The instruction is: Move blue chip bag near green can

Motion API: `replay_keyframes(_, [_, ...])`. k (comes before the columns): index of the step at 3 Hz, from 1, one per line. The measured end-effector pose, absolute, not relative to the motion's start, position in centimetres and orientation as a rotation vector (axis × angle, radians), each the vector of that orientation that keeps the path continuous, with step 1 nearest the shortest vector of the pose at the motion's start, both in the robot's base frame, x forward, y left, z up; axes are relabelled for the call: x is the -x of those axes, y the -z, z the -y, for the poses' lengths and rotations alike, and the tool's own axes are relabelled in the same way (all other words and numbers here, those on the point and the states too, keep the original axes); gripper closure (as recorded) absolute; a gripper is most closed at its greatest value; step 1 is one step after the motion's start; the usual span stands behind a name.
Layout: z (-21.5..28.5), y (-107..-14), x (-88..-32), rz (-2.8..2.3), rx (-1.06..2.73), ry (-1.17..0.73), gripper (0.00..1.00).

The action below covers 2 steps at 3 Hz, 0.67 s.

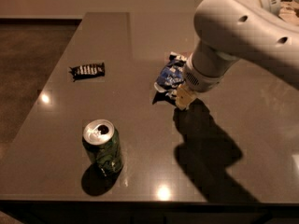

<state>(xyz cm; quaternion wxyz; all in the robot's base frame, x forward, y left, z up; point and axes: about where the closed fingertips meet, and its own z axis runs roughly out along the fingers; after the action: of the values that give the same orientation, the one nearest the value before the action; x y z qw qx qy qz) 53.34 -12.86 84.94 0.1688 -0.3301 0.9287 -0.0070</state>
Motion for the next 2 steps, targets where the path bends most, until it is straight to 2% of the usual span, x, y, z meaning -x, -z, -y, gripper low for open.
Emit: replay_keyframes(2, [13.3, -87.7, -51.4, -2.606, 0.996, -0.035, 0.96])
